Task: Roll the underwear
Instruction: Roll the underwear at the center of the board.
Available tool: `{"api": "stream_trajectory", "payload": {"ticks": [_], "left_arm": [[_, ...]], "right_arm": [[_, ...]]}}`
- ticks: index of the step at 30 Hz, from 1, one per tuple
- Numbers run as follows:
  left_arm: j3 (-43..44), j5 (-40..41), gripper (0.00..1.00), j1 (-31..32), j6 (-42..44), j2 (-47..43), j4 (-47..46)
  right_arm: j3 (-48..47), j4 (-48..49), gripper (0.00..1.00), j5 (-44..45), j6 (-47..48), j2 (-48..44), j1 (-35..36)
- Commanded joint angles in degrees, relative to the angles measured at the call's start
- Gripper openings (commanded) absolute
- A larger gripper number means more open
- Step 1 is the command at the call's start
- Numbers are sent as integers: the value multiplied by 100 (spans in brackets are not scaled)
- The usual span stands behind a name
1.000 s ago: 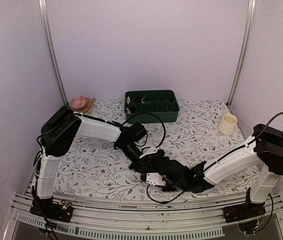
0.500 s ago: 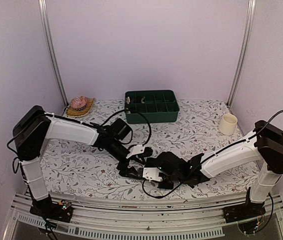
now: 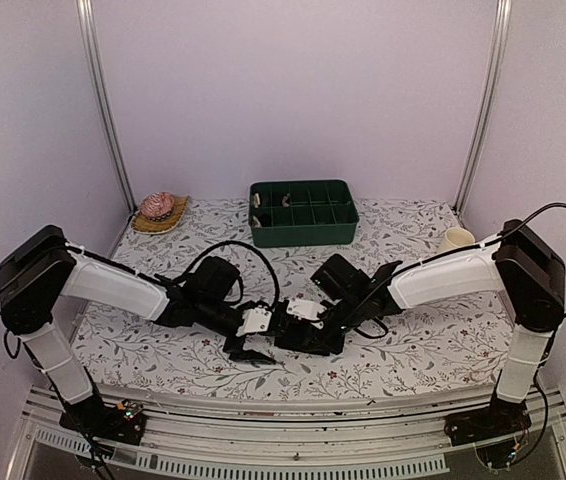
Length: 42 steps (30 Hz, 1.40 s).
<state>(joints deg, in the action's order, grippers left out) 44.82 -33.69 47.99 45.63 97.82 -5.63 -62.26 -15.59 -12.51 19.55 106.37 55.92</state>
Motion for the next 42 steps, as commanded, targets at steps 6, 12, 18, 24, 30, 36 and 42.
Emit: {"api": "stream_trajectory", "payload": {"ticks": [6, 12, 18, 24, 30, 36, 42], "left_arm": [[-116, 956, 78, 525, 55, 234, -801], [-18, 1104, 70, 621, 66, 409, -702], [-6, 1126, 54, 658, 150, 510, -659], [241, 1067, 29, 644, -6, 717, -365], [768, 695, 2, 534, -164, 1049, 426], [1401, 263, 0, 324, -277, 1627, 1264], [1901, -151, 0, 176, -373, 1974, 1902]], "right_arm": [[-492, -1221, 11, -2204, -336, 715, -439], [-595, -1299, 10, -2542, -327, 827, -513], [-648, -1333, 11, -2422, -371, 858, -575], [-601, -1230, 12, -1916, -407, 736, -579], [-173, -631, 30, -1058, -530, 183, -567], [818, 270, 49, -303, -432, -929, -573], [2001, 1182, 53, 494, -123, -2258, -440]]}}
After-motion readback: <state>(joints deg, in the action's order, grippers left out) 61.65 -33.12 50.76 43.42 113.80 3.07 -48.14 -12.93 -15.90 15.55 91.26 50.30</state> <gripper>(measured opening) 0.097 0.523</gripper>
